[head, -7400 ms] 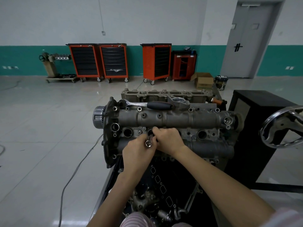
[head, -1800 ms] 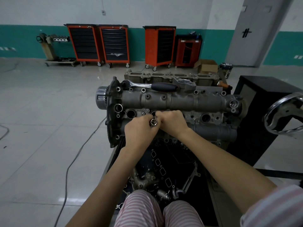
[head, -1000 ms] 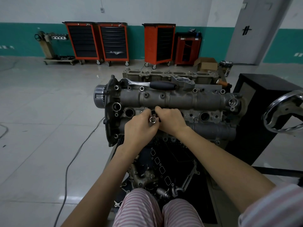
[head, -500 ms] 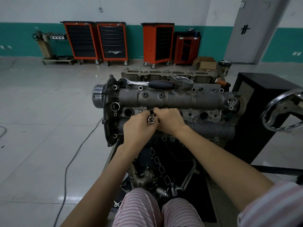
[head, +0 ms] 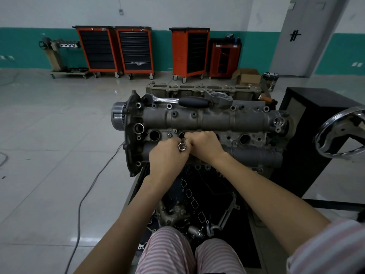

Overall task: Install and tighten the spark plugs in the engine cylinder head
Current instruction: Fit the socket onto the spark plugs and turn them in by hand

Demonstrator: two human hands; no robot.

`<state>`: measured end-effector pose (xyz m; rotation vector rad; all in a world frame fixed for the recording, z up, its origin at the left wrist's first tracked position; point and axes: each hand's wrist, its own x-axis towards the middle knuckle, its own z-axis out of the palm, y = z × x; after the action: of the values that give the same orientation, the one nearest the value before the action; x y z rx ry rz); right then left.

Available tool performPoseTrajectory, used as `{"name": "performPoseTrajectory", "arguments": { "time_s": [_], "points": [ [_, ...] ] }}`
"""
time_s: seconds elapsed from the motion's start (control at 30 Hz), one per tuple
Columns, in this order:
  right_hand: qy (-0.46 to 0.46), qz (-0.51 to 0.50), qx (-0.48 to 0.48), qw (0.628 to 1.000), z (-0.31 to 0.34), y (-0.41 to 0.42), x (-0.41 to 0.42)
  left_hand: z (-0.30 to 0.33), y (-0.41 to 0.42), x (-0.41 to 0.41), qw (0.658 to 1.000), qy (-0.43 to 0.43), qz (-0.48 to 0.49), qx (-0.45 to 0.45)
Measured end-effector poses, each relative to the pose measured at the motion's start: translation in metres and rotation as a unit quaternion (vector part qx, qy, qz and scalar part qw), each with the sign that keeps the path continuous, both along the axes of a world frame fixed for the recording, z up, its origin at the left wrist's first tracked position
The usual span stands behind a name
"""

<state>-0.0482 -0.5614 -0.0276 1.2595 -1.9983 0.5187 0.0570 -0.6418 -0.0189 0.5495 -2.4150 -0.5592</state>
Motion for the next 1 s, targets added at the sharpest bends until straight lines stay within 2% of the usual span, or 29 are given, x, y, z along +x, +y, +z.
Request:
{"name": "performPoseTrajectory", "arguments": {
  "time_s": [0.13,0.23,0.33,0.47,0.6,0.8,1.0],
  "points": [
    [-0.065,-0.05,0.077,0.994,0.0011,-0.0003,-0.0026,0.0003,-0.0025,0.0014,0.999,0.017,-0.029,0.003],
    [-0.059,-0.064,0.099,0.991,0.002,-0.0013,-0.003,0.0002,-0.0038,0.0019,0.999,0.007,-0.043,0.003],
    [-0.025,-0.015,0.051,0.998,0.001,0.0012,0.0014,0.0011,-0.0034,0.0016,1.0,-0.008,-0.028,0.008],
    [-0.018,-0.011,0.027,0.999,0.002,0.0011,0.0025,0.0024,0.0003,0.002,1.0,0.0,-0.008,-0.015],
    [-0.059,-0.03,0.044,0.997,0.0,0.0001,-0.0014,0.0005,0.001,0.0033,1.0,0.013,-0.002,-0.024],
    [-0.05,-0.059,0.097,0.992,-0.0002,-0.001,-0.0045,0.002,0.0005,0.0063,0.997,0.044,-0.065,-0.019],
    [-0.034,-0.013,0.047,0.998,0.0028,0.0017,0.0039,0.0041,-0.0019,0.005,1.0,-0.015,-0.02,-0.008]
  ]
}}
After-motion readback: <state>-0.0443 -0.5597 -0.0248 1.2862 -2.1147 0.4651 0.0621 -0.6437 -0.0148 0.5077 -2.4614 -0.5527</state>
